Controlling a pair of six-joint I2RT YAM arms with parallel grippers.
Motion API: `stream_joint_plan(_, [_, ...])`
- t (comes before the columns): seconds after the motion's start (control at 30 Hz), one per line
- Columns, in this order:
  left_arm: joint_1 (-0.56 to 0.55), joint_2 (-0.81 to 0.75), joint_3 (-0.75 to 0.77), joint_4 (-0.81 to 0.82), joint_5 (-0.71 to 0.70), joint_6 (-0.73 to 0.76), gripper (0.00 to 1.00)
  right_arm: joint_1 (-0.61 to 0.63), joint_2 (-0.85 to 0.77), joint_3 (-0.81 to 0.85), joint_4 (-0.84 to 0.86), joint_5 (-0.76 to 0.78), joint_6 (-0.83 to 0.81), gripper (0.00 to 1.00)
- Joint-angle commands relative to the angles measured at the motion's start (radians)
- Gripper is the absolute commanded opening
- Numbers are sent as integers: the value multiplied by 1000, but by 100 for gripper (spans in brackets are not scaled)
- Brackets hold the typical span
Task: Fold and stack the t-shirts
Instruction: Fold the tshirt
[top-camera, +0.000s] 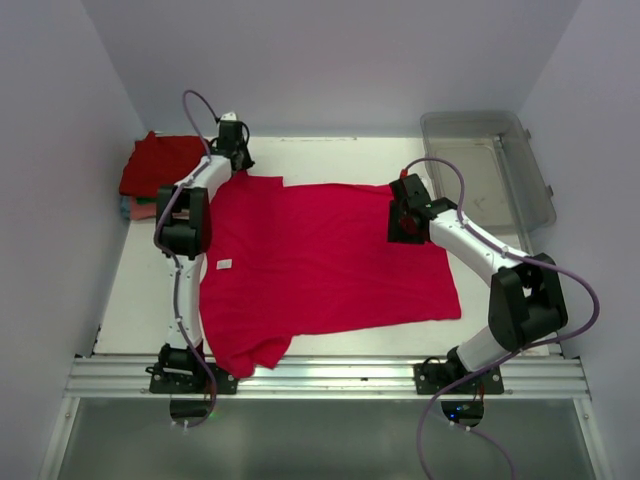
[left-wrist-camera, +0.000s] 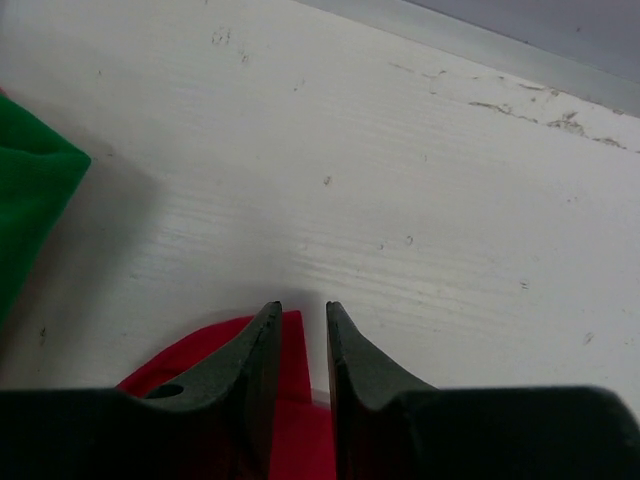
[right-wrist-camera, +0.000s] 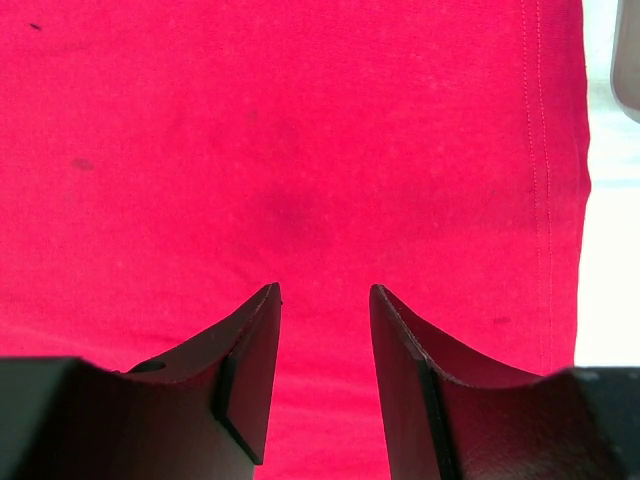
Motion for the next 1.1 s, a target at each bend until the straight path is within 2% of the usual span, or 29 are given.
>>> stream_joint_plan(0.0, [-1, 22, 46, -31, -28, -8, 28, 0, 10, 0, 22, 13, -11, 45])
stream_joint_plan(0.33, [1, 99, 97, -89, -26, -10, 27, -1, 13, 3, 16, 20, -8, 45])
stream_joint_plan(0.47, [-1, 99, 74, -105, -24, -22, 15, -1, 15, 8, 10, 39, -2, 45])
stream_joint_plan(0.5, [-1, 99, 66, -103, -27, -27, 7, -1, 15, 8, 5, 40, 1, 44])
stream_joint_plan(0.57, [1, 102, 62, -112, -40, -35, 0, 0, 12, 11, 2, 49, 9, 44])
stream_joint_plan(0.73, [1, 116, 65, -136, -38, -42, 0, 0, 10, 16, -4, 49, 20, 43])
stream_joint_plan(0.77, [1, 116, 60, -136, -35, -44, 7, 0, 8, 16, -4, 49, 20, 43])
stream_joint_plan(0.8, [1, 114, 57, -131, -28, -44, 20, -1, 8, 16, -4, 49, 20, 43])
stream_joint_plan(0.83, [1, 105, 46, -120, -18, -42, 25, 0, 8, 16, -4, 49, 20, 43])
stream_joint_plan(0.87, [1, 99, 20, -94, -11, -39, 37, 0, 7, 16, -4, 48, 20, 43])
stream_joint_plan(0.9, [-1, 94, 14, -88, -8, -39, 41, -1, 5, 14, -6, 49, 21, 43])
stream_joint_plan(1.0, [1, 97, 19, -93, 0, -35, 47, -1, 1, 11, -7, 49, 21, 43])
stream_joint_plan(1.03, [1, 110, 29, -105, 2, -32, 45, -1, -1, 10, -6, 49, 21, 43])
stream_joint_plan(1.07, [-1, 117, 51, -119, 8, -27, 36, -1, -2, 9, -7, 51, 21, 43])
